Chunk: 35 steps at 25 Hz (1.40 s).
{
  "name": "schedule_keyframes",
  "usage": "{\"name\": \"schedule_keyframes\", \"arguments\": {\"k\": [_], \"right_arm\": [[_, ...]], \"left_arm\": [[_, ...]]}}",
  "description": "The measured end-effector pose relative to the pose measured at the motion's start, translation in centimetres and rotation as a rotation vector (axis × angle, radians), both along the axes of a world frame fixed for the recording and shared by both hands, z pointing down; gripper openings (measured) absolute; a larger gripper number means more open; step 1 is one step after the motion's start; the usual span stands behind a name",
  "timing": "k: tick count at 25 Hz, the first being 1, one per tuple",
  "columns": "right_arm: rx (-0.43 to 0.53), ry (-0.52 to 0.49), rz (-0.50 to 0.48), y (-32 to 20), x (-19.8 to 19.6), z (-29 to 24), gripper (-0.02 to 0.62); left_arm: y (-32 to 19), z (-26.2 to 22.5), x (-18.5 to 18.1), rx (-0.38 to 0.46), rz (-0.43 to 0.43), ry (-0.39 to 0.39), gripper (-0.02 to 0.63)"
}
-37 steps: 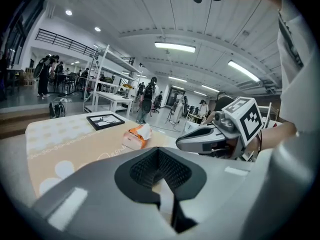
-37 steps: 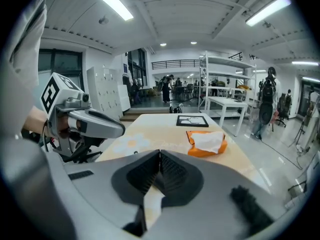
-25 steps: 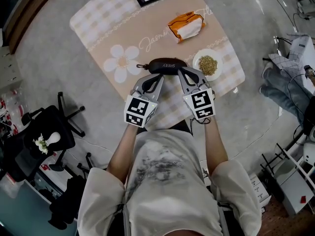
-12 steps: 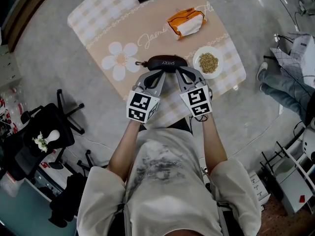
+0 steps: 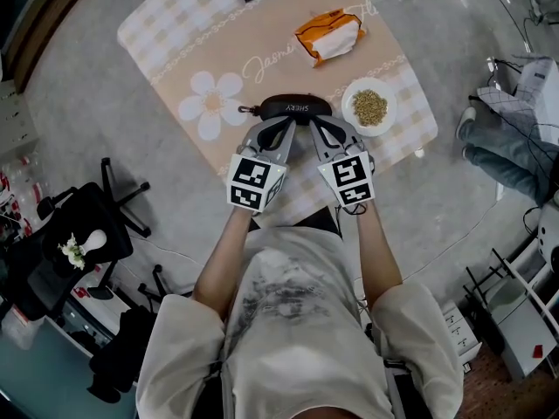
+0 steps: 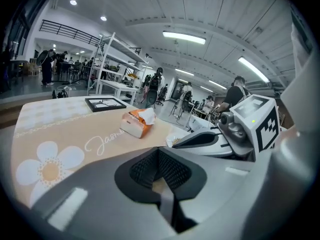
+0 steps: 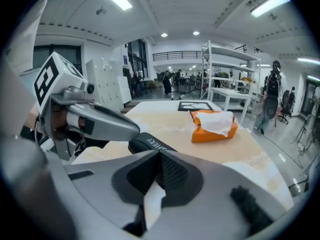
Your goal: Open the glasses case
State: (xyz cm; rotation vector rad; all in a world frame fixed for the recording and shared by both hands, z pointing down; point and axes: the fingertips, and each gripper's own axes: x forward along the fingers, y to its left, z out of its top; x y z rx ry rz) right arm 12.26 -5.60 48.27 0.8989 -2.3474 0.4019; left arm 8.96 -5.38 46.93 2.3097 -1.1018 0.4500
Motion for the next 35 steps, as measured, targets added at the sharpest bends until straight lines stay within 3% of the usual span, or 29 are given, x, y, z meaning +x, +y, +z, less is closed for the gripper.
{"name": "schedule_keyframes", "arguments": {"k": [22, 30, 35], "right_arm": [[-0.002, -0.032, -0.013, 1.1, 0.4, 1.1, 0.015], [-0.006, -0.034, -0.034, 2.3, 0.4, 1.2, 0.015], [-0.018, -0.025, -0.049, 2.6, 0.6, 1.0, 0.015]], "left_arm": [[-2.7, 0.9, 0.6, -0.027, -0.063, -0.018, 0.003], [-2.8, 2.6, 0.3, -0.094, -0.086, -0.059, 0.003], [-2.0, 2.6, 0.4, -0.092, -0.074, -0.071, 0.003]]}}
